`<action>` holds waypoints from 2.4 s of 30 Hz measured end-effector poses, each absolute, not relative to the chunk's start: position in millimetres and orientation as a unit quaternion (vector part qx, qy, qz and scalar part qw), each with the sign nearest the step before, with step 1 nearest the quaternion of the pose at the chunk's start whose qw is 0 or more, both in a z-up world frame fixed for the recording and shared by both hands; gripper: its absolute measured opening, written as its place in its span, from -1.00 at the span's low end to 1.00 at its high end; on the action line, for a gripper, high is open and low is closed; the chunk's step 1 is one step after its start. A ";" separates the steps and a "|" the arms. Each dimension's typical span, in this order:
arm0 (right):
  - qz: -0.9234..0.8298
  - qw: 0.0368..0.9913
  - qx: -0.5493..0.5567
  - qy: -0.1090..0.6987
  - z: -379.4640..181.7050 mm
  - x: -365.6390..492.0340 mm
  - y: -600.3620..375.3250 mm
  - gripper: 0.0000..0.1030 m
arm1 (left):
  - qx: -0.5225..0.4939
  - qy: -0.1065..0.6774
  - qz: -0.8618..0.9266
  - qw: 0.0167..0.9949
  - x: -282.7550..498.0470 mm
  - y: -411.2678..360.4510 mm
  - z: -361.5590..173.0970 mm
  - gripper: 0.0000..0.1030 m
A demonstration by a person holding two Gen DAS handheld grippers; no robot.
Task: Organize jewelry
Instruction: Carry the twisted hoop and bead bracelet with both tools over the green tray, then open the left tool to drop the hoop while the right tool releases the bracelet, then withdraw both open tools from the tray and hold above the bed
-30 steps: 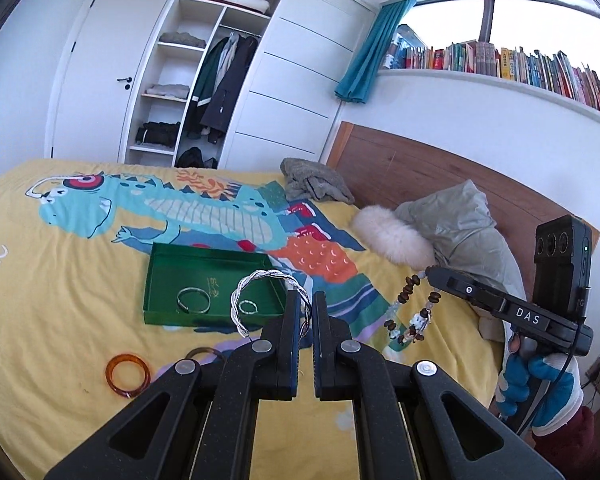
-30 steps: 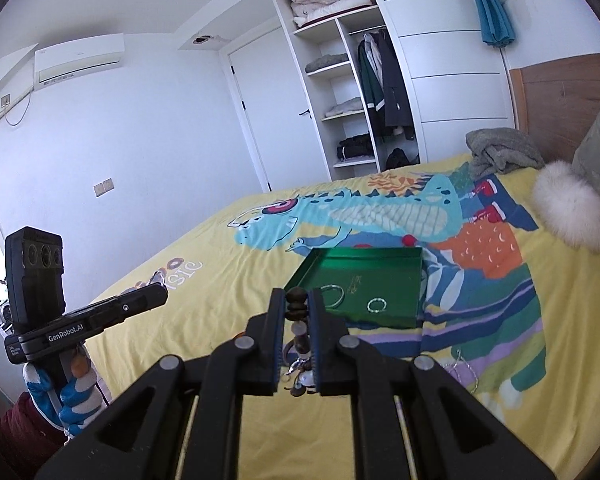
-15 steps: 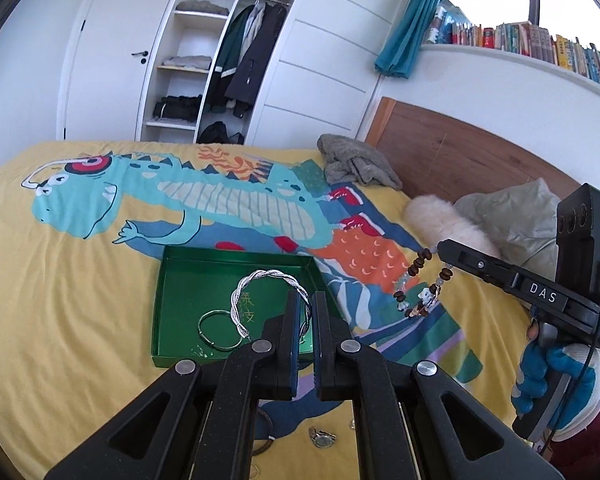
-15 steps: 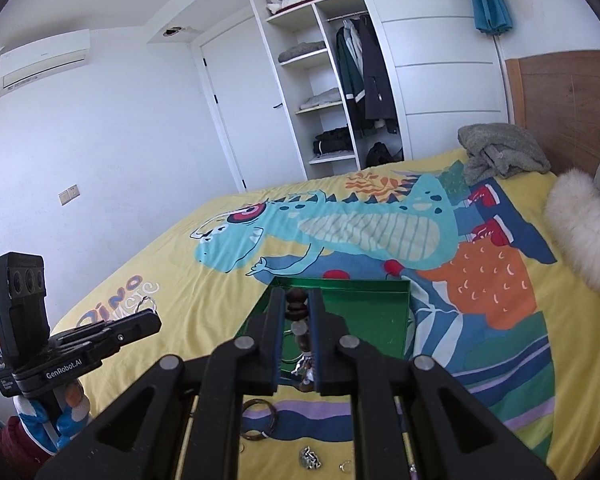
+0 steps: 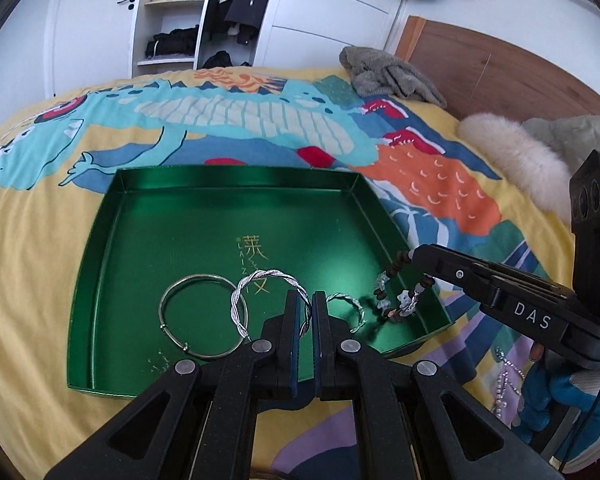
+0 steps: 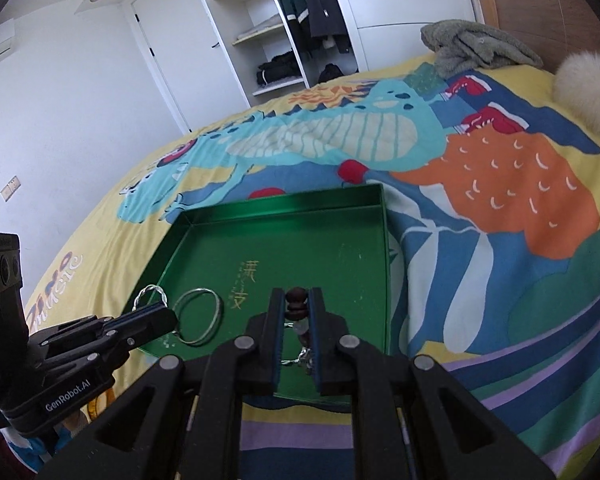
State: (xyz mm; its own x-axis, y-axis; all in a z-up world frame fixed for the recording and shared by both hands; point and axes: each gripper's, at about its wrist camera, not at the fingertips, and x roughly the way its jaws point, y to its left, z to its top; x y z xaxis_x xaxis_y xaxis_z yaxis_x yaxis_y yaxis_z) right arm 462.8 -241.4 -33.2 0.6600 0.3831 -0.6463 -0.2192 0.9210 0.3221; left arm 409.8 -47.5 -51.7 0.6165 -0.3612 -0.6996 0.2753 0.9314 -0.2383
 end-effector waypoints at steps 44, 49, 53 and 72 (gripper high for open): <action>0.149 0.920 0.068 0.357 31.8 401.9 -247.9 -0.26 | -0.064 0.385 -0.083 0.917 365.9 -19.4 17.7 -0.17; 0.154 0.929 0.067 0.329 68.7 363.8 -246.4 -0.25 | -0.071 0.346 -0.068 0.933 327.0 -4.7 58.6 0.06; 0.159 0.935 0.066 0.311 93.0 330.8 -243.5 -0.22 | -0.071 0.325 -0.056 0.941 294.4 8.1 86.4 0.13; 0.174 0.944 0.076 0.268 131.1 201.1 -251.3 -0.17 | -0.056 0.281 -0.018 0.958 161.1 47.5 133.3 0.21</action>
State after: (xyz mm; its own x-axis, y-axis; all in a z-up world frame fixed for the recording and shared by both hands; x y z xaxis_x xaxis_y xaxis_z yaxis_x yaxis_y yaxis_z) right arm 201.1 -251.3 131.1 0.7953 0.3698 -0.4803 -0.2886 0.9278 0.2364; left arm 161.1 47.5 133.3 0.8416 -0.0655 -0.5362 0.0024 0.9931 -0.1177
